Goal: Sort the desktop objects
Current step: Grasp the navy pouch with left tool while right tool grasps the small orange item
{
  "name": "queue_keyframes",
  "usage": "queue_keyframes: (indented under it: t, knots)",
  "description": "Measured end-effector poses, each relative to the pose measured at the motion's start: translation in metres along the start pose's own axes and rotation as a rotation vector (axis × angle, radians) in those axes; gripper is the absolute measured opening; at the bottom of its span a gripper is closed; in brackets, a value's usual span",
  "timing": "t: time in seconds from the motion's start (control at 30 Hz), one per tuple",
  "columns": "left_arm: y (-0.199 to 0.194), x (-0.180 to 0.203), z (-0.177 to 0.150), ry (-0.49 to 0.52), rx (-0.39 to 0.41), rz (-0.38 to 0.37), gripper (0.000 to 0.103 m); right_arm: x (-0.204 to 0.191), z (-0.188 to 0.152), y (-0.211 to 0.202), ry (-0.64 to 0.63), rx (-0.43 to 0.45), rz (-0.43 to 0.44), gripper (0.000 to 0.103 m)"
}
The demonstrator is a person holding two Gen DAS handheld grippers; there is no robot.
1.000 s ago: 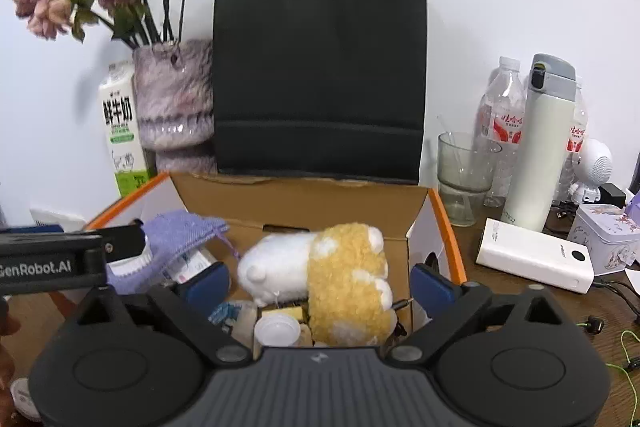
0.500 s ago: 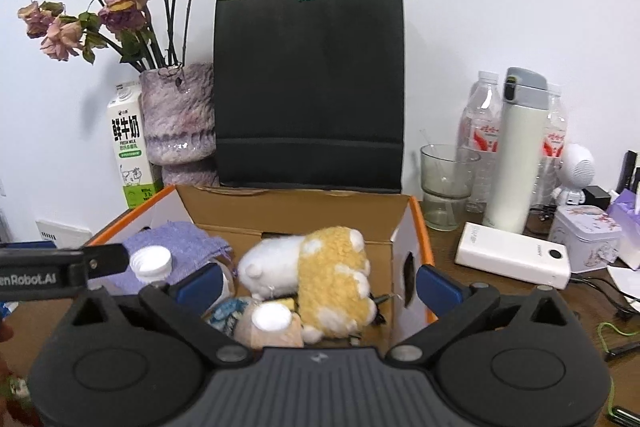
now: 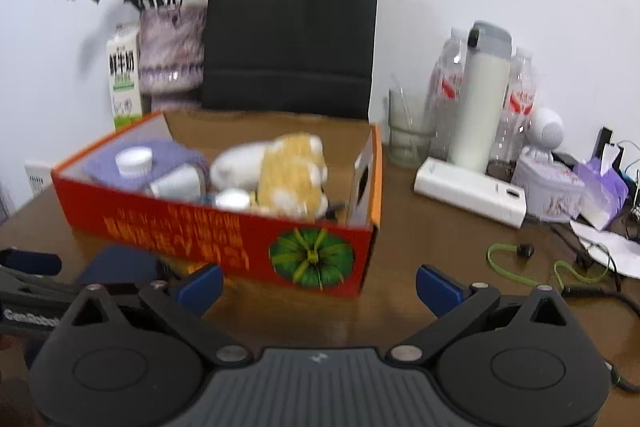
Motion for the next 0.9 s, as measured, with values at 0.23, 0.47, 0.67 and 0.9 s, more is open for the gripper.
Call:
queue_keyframes:
  t: [0.23, 0.47, 0.67, 0.9]
  knots:
    - [0.004, 0.004, -0.008, 0.011, 0.015, 0.044, 0.075, -0.001, -0.007, 0.006, 0.005, -0.016, 0.01, 0.103]
    - [0.0, -0.016, 0.0, -0.092, 0.039, -0.019, 0.066, -0.012, -0.012, 0.013, -0.004, -0.028, 0.037, 0.101]
    - [-0.011, -0.031, 0.001, -0.106, 0.048, -0.048, 0.066, -0.042, -0.014, 0.024, -0.066, -0.048, 0.069, 0.093]
    - [-0.019, -0.045, 0.006, -0.091, 0.082, -0.047, 0.066, -0.055, 0.0, 0.041, 0.036, -0.072, 0.053, 0.085]
Point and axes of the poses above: each gripper's, at about its wrist camera, not at the fingertips, and y roughly the way its jaws point, x to its right, z to its top, the point moved 8 cm from there along y, roughly the way its jaws point, and after that the axes turned 2 degrees about -x, right-handed, at the moved point
